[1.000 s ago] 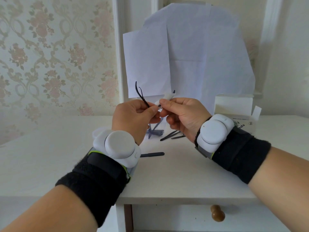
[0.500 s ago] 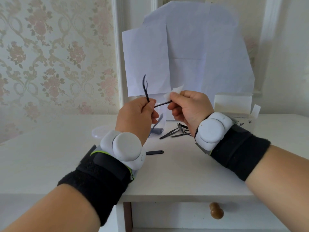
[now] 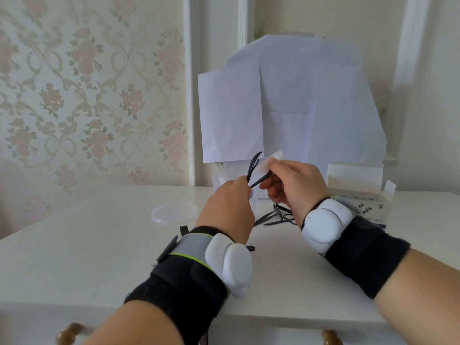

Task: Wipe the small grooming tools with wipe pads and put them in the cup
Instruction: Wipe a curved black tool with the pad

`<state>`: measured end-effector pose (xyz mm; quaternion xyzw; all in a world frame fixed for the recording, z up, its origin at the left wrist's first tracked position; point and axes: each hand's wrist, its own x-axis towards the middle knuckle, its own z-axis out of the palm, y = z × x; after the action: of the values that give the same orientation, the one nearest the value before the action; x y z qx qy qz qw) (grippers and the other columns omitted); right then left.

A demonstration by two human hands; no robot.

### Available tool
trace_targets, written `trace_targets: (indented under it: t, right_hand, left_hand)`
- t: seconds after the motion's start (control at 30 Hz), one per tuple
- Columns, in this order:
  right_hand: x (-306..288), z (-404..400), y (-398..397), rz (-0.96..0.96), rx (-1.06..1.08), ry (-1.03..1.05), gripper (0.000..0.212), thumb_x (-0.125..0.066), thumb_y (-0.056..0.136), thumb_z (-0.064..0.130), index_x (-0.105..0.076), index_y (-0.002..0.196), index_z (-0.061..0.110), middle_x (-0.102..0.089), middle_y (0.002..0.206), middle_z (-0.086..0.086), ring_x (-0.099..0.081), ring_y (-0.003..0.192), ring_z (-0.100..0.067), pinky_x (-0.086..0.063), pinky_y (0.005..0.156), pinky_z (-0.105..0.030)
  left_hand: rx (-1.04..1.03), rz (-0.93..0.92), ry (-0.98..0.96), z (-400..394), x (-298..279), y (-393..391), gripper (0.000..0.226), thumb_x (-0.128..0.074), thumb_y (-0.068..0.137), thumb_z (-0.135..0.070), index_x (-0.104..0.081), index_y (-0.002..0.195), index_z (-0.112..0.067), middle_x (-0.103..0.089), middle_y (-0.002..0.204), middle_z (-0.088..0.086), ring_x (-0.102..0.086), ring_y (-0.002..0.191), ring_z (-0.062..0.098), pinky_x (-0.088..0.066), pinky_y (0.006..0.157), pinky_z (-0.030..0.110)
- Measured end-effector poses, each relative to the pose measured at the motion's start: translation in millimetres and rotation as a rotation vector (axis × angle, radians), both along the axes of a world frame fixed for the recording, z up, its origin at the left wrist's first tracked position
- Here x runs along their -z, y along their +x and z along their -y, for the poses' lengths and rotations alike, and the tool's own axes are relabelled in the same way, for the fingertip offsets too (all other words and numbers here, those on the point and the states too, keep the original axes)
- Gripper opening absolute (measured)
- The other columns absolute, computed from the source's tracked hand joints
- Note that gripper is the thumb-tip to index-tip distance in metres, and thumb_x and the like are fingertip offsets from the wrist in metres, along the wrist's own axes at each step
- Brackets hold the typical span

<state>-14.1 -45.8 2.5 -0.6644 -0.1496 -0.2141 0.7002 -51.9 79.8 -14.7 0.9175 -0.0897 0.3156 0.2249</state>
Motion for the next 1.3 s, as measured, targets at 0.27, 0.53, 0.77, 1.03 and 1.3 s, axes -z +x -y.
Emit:
trace_targets:
  t: [0.27,0.53,0.77,1.03,1.3]
  right_hand:
    - [-2,3,3,0.093,0.153,-0.006,0.03,-0.055,0.095,0.018,-0.071,0.07,0.011,-0.072,0.068,-0.007,-0.071,0.067,-0.03,-0.053,0.055,-0.033]
    - [-2,3,4,0.122,0.19,-0.059,0.031,-0.04,0.095,0.0,-0.068,0.101,0.013,-0.064,0.068,-0.001,-0.055,0.051,-0.014,-0.047,0.047,-0.028]
    - [-6,-4,-6,0.086,-0.032,-0.181,0.054,-0.05,0.094,0.058,-0.057,0.09,0.005,-0.033,0.044,0.012,-0.033,0.042,-0.012,-0.038,0.051,-0.034]
    - [-2,-2,-3,0.055,-0.012,-0.144,0.036,-0.068,0.088,0.037,-0.047,0.074,0.011,-0.041,0.051,0.005,-0.038,0.045,-0.018,-0.04,0.046,-0.031]
    - [-3,7,15,0.116,0.175,0.036,0.047,-0.068,0.083,0.051,-0.042,0.075,0.013,-0.036,0.058,0.003,-0.037,0.047,-0.016,-0.043,0.05,-0.031]
  left_hand:
    - [0.08,-0.05,-0.283,-7,-6,-4,0.016,-0.042,0.096,-0.007,-0.057,0.102,-0.01,-0.056,0.086,0.003,-0.059,0.087,0.025,-0.05,0.08,0.037]
    - [0.059,-0.001,-0.452,-15,-6,-6,0.025,-0.035,0.102,-0.017,-0.06,0.108,-0.016,-0.063,0.086,0.001,-0.06,0.083,0.022,-0.052,0.079,0.036]
    - [0.097,0.025,-0.203,-8,-5,-5,0.021,-0.038,0.101,-0.014,-0.056,0.091,-0.01,-0.059,0.088,0.003,-0.057,0.078,0.02,-0.046,0.069,0.027]
    - [0.105,0.146,-0.034,-3,-4,-6,0.023,-0.038,0.101,-0.021,-0.06,0.1,-0.014,-0.05,0.084,-0.001,-0.05,0.076,0.02,-0.04,0.068,0.026]
    - [0.027,0.257,-0.543,-21,-4,-3,0.027,-0.048,0.098,-0.012,-0.061,0.12,-0.023,-0.053,0.118,-0.006,-0.051,0.096,0.004,-0.033,0.072,-0.001]
